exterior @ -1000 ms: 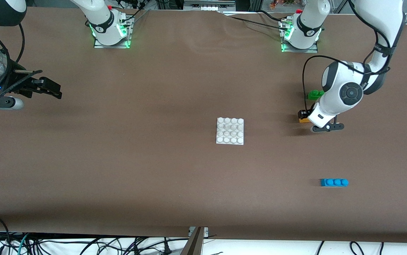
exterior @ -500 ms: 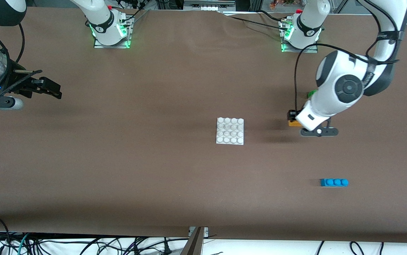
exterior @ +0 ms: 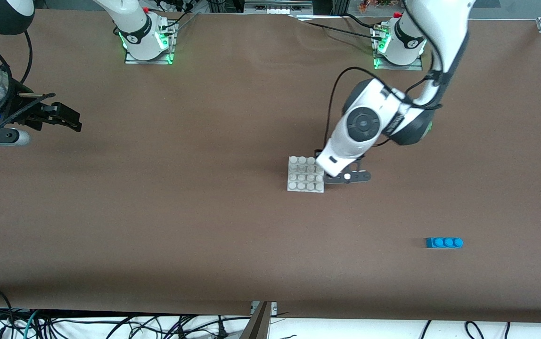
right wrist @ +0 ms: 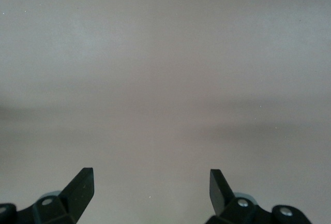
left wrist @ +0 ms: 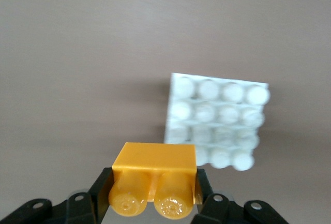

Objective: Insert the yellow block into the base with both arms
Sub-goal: 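Carry the yellow brick with the left gripper over the white plate, then press the yellow brick onto the plate studs and open the left gripper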

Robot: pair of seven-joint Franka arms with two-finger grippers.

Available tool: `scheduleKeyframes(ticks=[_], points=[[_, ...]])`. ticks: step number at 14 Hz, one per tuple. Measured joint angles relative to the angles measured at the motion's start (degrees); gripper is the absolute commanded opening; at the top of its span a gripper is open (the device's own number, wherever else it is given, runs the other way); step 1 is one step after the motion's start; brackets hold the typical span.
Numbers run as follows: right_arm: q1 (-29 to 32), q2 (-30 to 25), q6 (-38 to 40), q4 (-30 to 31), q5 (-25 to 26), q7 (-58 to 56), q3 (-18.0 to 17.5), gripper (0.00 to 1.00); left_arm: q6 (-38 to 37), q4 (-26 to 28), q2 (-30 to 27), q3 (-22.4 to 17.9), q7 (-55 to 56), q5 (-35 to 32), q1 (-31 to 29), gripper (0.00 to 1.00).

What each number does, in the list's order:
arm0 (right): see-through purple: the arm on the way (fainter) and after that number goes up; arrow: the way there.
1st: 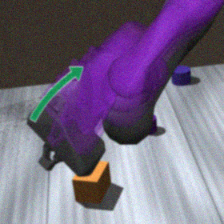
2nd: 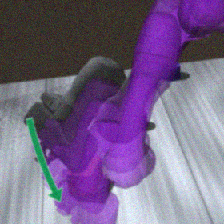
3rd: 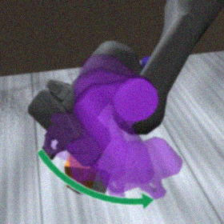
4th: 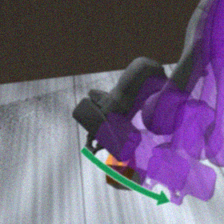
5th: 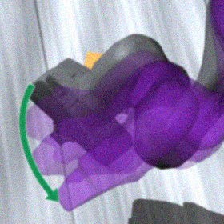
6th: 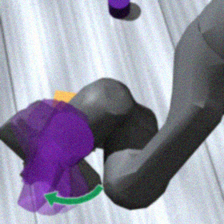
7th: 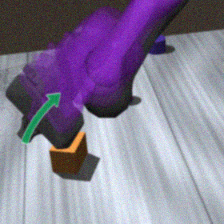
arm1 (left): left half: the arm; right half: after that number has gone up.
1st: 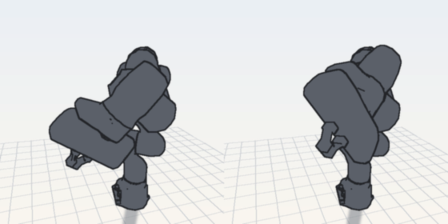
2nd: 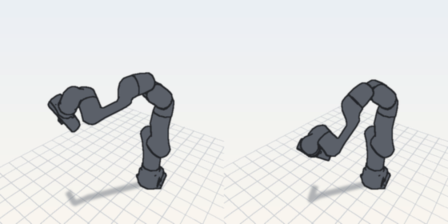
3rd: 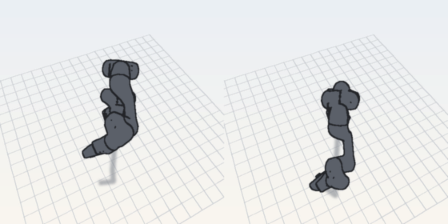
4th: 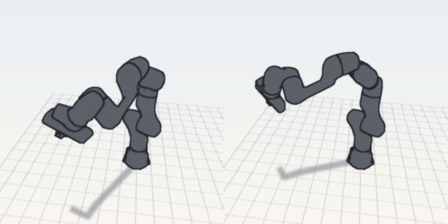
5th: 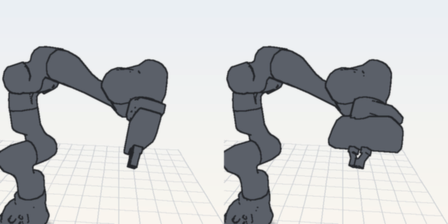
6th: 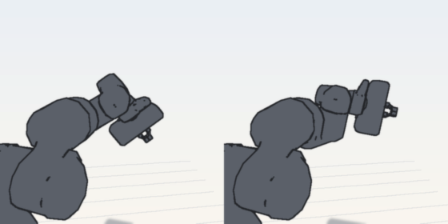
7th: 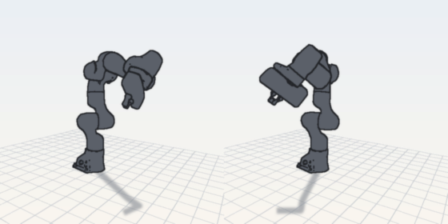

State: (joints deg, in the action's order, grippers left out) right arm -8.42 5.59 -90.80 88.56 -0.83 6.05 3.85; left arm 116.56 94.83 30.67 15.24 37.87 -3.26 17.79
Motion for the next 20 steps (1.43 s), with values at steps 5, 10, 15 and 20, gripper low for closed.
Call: scheduleKeyframes(ticks=[5,10,15,20], points=[[0.00,0.01,-0.02,-0.02,0.00,-0.01,0.00,0.99,0.02,-6.66,8.94,-0.05,1.06,0.00,2.94,0.38],[0.00,0.01,-0.02,-0.02,-0.01,-0.01,0.00,0.99,0.00,-7.27,9.86,-0.07,1.08,0.00,3.92,0.39],[0.00,0.01,-0.02,-0.02,-0.01,-0.01,0.00,0.99,0.00,-7.54,10.99,-0.07,1.08,0.00,4.33,0.39],[0.00,0.01,-0.03,-0.02,-0.01,-0.01,0.00,0.99,0.23,-7.67,11.15,-0.12,1.08,0.00,4.38,0.39]])
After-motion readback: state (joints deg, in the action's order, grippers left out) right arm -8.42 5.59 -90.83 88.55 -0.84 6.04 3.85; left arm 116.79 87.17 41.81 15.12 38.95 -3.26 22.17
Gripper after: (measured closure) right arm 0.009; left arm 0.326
